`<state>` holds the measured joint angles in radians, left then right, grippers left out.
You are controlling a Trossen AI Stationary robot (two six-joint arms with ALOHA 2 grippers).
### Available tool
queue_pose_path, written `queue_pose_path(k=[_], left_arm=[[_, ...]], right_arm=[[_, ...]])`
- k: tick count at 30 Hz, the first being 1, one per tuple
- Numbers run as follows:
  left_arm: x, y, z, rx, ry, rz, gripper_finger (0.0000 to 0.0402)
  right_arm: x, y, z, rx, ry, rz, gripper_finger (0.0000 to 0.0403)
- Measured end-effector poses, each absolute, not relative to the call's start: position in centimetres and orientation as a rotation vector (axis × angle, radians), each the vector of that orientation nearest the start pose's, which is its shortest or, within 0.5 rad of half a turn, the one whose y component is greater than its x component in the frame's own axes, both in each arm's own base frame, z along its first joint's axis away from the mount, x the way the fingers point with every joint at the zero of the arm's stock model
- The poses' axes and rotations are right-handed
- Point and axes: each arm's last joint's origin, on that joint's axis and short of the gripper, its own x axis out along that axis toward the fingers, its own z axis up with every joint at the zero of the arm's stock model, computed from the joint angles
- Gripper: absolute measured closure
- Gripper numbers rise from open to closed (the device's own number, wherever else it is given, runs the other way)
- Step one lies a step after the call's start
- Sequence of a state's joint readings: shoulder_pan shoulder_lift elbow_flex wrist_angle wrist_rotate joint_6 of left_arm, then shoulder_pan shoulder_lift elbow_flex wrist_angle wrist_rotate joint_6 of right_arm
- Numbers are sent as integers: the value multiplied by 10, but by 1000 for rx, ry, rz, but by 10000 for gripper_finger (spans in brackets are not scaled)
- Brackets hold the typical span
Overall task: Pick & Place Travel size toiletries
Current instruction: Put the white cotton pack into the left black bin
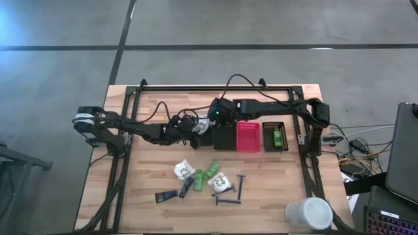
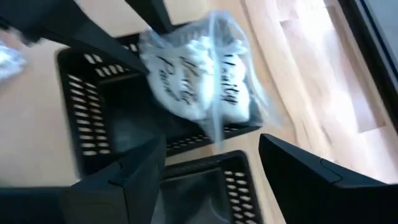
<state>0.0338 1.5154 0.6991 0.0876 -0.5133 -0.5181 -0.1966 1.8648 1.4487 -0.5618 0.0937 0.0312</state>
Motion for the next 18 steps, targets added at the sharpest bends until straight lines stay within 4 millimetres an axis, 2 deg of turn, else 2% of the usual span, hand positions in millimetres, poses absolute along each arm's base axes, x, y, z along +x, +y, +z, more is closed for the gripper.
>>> queue_pose_path(k=[4,10,18], left_arm=[[283,24,166,-308,587,705,232],[279,23,169,-331,566,714,232],[257,22,171,-308,609,716,232]], right_arm=[[391,-94,227,109,970,-227,160],[394,-98,227,105,942,-188,169],[399,-108,217,83,929,-183,169]])
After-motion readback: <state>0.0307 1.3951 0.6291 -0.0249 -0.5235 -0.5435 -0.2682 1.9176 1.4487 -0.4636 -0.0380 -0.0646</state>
